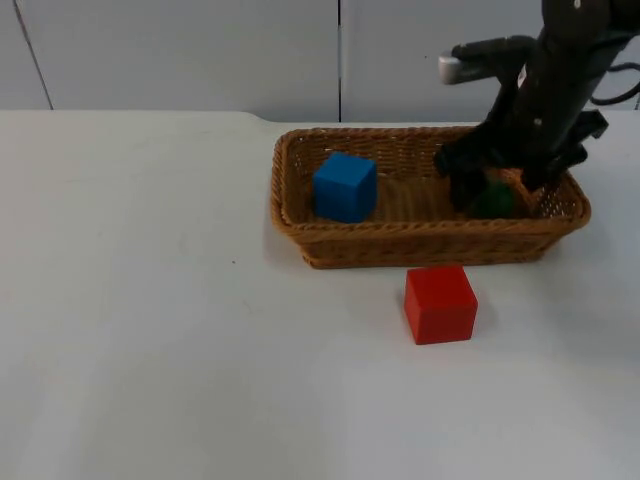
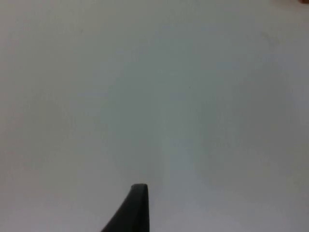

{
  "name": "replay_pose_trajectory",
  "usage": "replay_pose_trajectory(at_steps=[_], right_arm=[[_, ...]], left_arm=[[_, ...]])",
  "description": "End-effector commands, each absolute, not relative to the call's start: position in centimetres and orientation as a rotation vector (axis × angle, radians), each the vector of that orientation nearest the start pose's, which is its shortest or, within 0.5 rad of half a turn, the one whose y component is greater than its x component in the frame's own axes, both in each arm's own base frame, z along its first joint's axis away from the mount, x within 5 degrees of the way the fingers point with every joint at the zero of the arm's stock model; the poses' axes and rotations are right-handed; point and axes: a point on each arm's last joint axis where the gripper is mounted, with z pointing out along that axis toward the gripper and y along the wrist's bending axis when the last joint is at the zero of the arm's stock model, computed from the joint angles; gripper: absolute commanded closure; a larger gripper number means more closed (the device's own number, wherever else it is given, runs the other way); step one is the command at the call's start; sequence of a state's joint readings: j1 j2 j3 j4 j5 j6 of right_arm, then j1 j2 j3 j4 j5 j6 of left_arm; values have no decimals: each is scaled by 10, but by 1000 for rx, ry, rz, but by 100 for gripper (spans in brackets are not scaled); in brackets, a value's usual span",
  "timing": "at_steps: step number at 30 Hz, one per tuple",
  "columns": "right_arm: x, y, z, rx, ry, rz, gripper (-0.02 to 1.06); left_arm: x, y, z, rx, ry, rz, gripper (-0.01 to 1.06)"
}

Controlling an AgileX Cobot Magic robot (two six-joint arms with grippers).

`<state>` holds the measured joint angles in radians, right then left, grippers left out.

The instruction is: Place all geometric objects except the red cube into the basket.

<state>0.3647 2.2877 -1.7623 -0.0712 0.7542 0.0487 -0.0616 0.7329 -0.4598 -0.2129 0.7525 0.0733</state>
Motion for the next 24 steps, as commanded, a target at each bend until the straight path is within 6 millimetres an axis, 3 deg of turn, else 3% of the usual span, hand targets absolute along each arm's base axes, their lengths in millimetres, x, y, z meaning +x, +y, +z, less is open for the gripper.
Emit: replay_pose_trajectory(at_steps=[1,3,4,6,8,11,12,15,18,21,24], right_arm=[[453,167,162,-490,2696,36,28],[449,165,185,-479,2675,41,28],[443,163,207,-472,2652,45,28],[442,163,212,-470,2648,46,28],[429,158,253,-456,2592,59,28],[405,149,289,-441,2503,81,28],[405,149,289,-441,2503,81,28],[374,137,309,-432,2442,96,28],[357,131,317,-430,2419,102,28],[320,117,330,-425,2372,112,28],[301,110,339,-420,2334,117,28]], left_arm=[[119,-21,243,22,2491,-251,0],[119,-21,243,22,2491,-251,0],[119,-21,243,22,2491,-251,0],[119,-21,243,22,2491,-251,0],[119,-22,244,15,2490,-274,0],[119,-24,244,58,2482,-293,0],[119,-24,244,58,2482,-293,0],[119,-25,244,76,2478,-303,0],[119,-25,245,79,2476,-301,0],[121,-25,250,111,2454,-279,0],[123,-24,258,126,2430,-257,0]])
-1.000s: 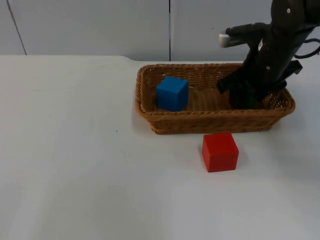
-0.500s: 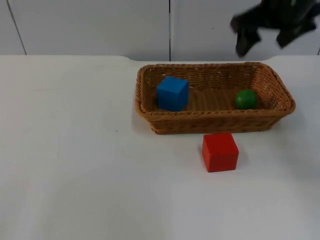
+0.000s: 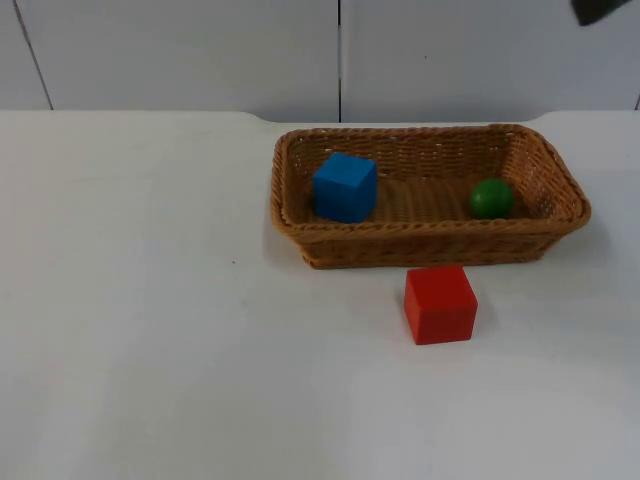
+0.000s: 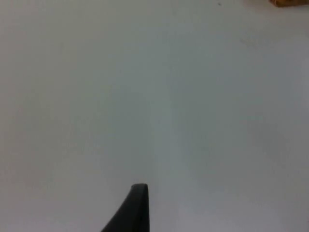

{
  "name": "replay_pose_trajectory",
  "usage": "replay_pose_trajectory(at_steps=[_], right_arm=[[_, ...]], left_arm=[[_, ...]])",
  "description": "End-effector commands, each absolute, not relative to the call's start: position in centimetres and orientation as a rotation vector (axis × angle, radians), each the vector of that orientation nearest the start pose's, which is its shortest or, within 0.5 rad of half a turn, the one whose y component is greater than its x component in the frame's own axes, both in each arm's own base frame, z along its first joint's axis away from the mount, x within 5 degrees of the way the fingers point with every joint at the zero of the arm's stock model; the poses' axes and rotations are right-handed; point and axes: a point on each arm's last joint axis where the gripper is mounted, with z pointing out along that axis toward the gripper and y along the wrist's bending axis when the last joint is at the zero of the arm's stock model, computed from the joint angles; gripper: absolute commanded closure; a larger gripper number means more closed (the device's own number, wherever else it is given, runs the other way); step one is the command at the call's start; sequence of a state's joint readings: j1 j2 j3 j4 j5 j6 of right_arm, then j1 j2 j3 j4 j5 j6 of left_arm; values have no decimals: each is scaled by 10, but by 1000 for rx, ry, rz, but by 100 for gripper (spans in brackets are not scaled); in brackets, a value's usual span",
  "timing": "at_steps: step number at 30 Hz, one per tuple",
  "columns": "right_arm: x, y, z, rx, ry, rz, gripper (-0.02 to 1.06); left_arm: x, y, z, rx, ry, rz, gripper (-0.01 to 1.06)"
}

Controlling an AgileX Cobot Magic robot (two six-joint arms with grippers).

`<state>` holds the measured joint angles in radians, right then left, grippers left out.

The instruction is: Place all geometric objects except the red cube into the basket.

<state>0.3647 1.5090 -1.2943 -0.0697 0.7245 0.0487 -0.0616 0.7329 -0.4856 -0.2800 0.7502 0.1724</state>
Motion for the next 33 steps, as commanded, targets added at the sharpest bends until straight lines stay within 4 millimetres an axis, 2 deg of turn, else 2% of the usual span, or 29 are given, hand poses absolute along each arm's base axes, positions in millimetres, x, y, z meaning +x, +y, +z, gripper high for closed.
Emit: replay_pose_trajectory(at_steps=[1,5,6,10,11,16,17,20,22,23,25,28,29,33], right_arm=[[292,106,346,-417,2309,121,28],[253,92,367,-397,2232,147,28],[253,92,367,-397,2232,147,28],[212,77,374,-386,2180,157,28],[212,77,374,-386,2180,157,28],[169,61,364,-378,2143,163,28],[169,61,364,-378,2143,163,28],[144,51,356,-373,2122,169,28],[127,45,349,-369,2114,173,28],[127,45,349,-369,2114,173,28],[107,37,339,-362,2098,183,28],[88,30,329,-358,2090,187,28],[88,30,329,-358,2090,187,28],[57,18,318,-354,2108,187,28]], left_arm=[[124,-24,263,132,2421,-253,0],[125,-26,288,142,2381,-281,0],[125,-26,288,142,2381,-281,0],[117,-25,305,167,2311,-262,0],[117,-25,305,167,2311,-262,0],[86,-23,321,176,2151,-250,0],[86,-23,321,176,2151,-250,0],[62,-22,328,187,2051,-247,0],[45,-22,327,197,2010,-252,0],[45,-22,327,197,2010,-252,0],[32,-22,321,204,1978,-252,0],[12,-21,317,216,1933,-244,0],[12,-21,317,216,1933,-244,0],[-10,-19,315,203,1855,-245,0]])
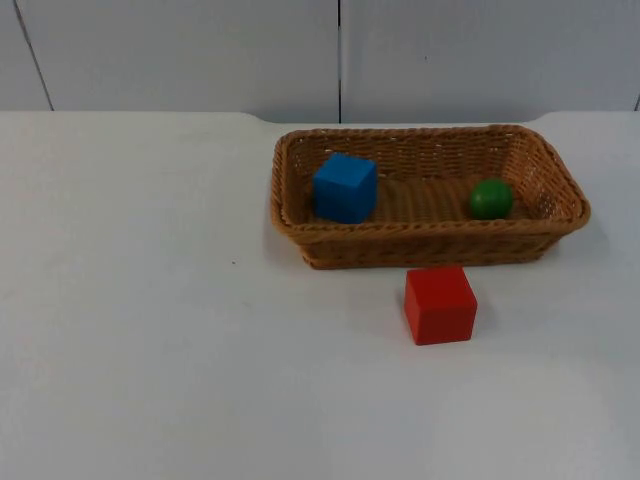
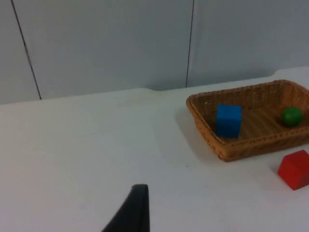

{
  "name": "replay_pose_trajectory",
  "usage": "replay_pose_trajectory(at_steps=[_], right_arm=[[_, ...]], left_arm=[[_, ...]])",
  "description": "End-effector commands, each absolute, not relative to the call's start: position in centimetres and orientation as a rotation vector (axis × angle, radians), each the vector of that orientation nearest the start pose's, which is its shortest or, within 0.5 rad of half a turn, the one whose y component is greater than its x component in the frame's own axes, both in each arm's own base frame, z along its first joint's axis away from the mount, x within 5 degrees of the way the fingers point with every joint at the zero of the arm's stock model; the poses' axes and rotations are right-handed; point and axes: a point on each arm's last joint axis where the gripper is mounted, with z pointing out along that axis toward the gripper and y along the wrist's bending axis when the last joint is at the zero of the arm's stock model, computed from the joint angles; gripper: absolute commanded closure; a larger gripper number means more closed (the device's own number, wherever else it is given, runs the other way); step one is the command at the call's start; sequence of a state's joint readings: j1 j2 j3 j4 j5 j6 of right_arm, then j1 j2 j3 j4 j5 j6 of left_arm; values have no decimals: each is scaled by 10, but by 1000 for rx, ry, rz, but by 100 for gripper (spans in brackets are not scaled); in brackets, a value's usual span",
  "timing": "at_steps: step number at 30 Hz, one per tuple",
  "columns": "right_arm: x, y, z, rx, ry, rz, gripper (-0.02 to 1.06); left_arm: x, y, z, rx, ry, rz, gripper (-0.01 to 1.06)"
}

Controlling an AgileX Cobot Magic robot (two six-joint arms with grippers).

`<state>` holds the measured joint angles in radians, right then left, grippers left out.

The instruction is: Place all geometric objects except the red cube into the basket.

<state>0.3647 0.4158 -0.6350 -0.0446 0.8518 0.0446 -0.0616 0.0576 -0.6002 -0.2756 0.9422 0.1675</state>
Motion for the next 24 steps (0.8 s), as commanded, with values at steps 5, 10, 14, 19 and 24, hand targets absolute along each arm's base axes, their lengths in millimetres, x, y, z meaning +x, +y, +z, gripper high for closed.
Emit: replay_pose_trajectory(at_steps=[5,10,14,19,24], right_arm=[[28,7,312,-348,2106,184,28],[1,-4,308,-334,2026,185,28],[-14,-10,300,-319,1949,198,28],[-8,-10,286,-338,2007,150,28],[-5,-8,280,-365,2014,136,28]], left_arm=[[-18,-18,310,198,1865,-232,0],[-19,-16,297,204,1981,-200,0],[-19,-9,294,162,2026,-122,0],[-18,-2,292,112,2042,-48,0],[-10,-1,277,91,2085,-49,0]])
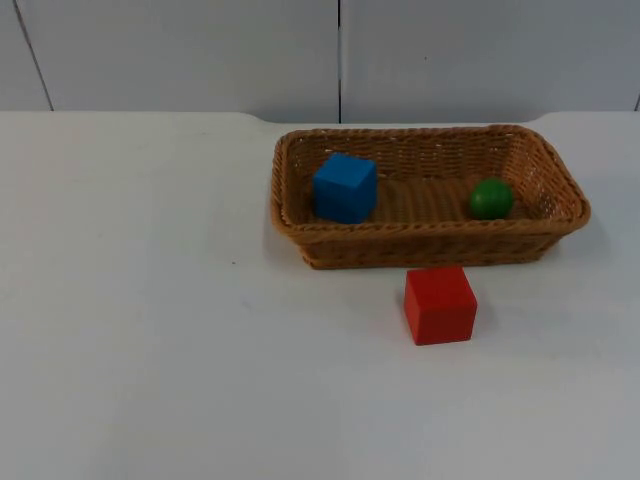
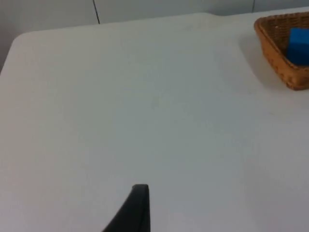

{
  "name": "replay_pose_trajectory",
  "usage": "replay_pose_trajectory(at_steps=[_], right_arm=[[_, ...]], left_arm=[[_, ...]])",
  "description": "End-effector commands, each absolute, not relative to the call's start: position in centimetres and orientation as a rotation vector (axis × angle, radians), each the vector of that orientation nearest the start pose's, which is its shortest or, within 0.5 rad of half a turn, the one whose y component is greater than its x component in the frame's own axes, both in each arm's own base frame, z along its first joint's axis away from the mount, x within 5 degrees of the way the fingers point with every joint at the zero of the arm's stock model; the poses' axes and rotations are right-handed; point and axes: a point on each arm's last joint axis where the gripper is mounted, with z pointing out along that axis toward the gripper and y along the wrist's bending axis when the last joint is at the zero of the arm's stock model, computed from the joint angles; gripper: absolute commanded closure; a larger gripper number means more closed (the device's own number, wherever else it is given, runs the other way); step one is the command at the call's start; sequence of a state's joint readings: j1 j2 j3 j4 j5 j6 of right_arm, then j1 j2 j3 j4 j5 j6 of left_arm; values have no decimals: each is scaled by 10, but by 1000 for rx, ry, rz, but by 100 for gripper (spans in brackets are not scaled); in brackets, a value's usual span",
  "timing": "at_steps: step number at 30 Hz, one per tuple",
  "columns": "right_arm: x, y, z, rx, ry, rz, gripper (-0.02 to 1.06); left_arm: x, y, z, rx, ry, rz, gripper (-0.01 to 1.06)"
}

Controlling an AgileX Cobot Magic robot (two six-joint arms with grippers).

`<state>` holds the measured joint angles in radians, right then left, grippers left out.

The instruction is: Place all geometric objects except the red cube into the basket.

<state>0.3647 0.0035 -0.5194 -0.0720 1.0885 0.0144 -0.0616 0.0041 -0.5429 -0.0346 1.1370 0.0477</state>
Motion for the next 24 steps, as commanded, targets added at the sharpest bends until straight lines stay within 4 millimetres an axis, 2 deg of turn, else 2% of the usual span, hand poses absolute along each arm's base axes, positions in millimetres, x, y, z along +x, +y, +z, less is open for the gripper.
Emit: replay_pose_trajectory(at_steps=[1,5,24], right_arm=[[-5,-8,280,-365,2014,136,28],[-5,-8,280,-365,2014,138,28],[-5,-8,280,-358,2015,140,28]], left_arm=[[-10,-1,277,91,2085,-49,0],[-5,-1,274,46,2065,-66,0],[-5,-1,274,54,2065,-64,0]])
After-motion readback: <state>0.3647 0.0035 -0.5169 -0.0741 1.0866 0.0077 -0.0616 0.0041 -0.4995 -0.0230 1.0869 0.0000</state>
